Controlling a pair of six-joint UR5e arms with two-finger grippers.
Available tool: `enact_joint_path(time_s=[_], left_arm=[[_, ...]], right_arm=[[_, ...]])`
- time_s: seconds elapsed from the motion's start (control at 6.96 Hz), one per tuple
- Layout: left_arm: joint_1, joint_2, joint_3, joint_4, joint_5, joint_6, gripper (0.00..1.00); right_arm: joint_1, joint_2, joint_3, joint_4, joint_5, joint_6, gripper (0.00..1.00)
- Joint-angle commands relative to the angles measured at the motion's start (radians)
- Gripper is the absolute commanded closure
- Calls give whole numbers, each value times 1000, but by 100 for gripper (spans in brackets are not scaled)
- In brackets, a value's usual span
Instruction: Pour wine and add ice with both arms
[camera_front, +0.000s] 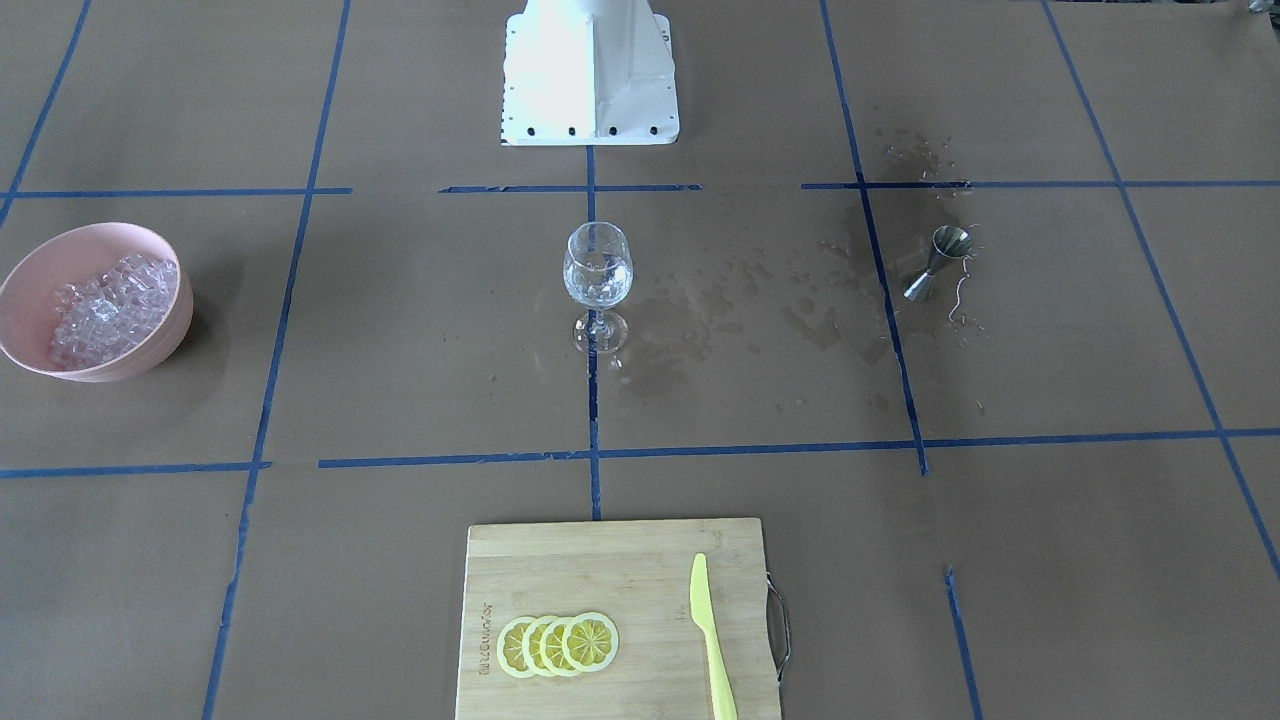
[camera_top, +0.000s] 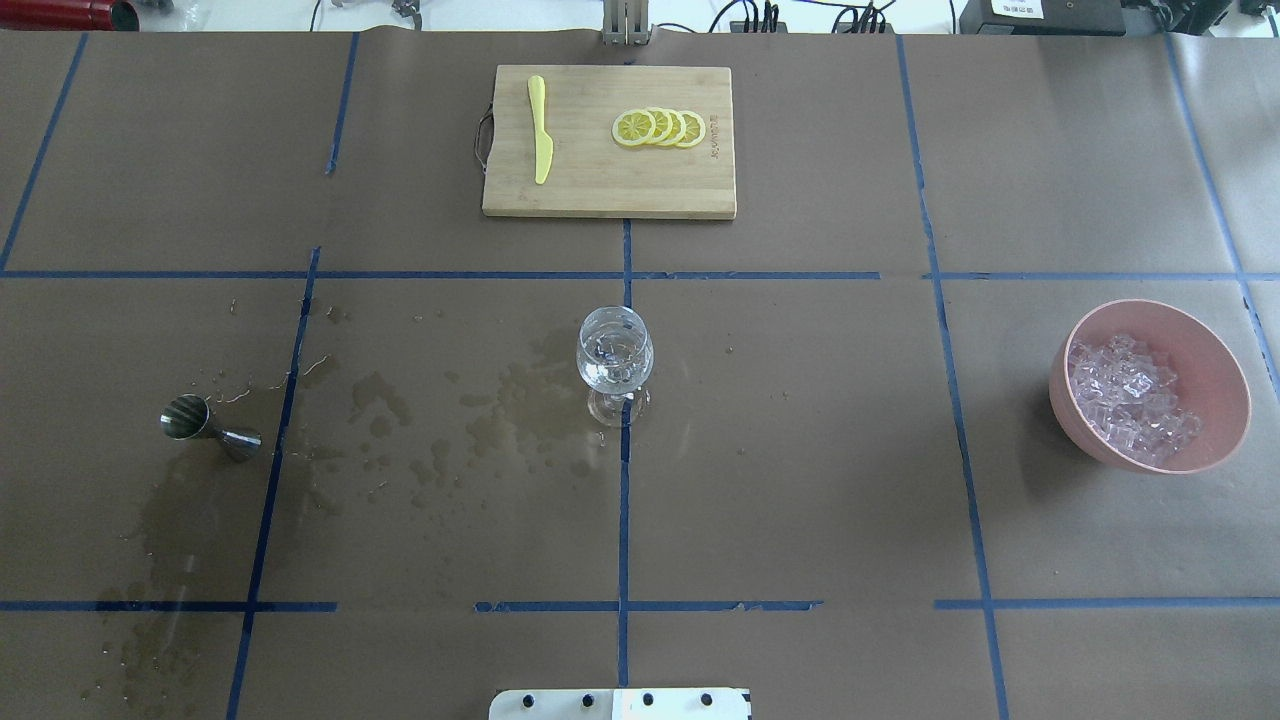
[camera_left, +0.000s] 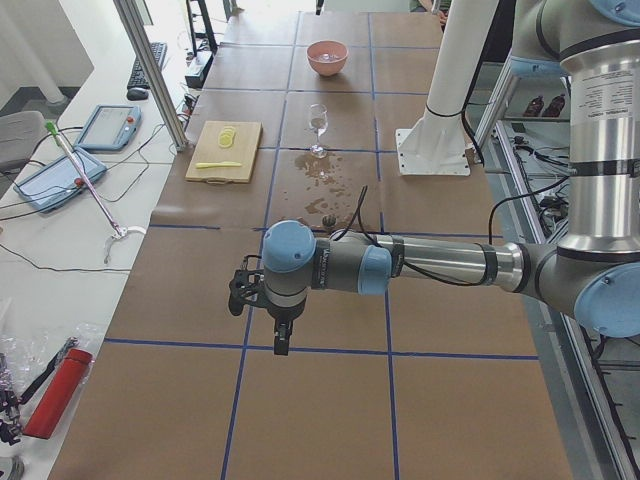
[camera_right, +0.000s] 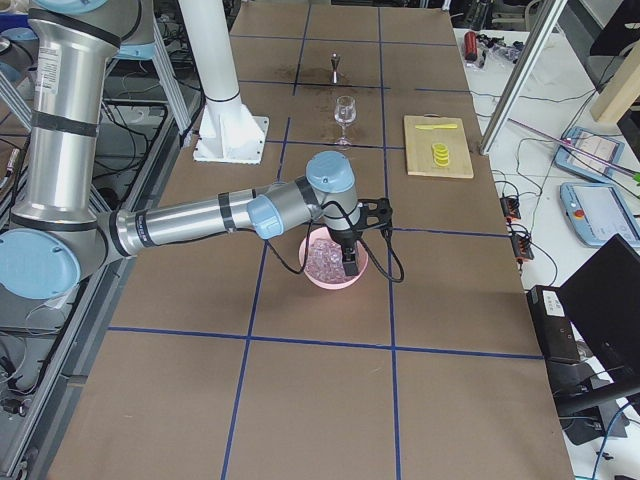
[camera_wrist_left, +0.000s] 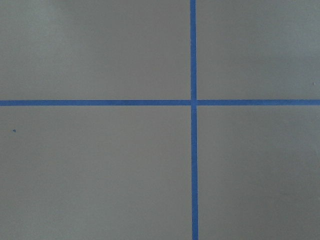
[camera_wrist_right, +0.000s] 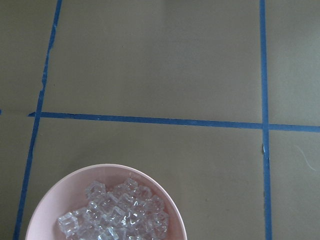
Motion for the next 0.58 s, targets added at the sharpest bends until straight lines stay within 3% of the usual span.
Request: enact_joint_path(time_s=[0.0, 0.14, 0.43], left_arm=[[1, 1, 1, -14, -1, 0, 0], [1, 1, 1, -16, -1, 0, 0], [1, 1, 1, -16, -1, 2, 0]], right_arm=[[-248, -59, -10, 239, -187, 277, 0], [-317, -64, -25, 316, -228, 354, 0], [-390, -64, -30, 321, -289, 374, 2]])
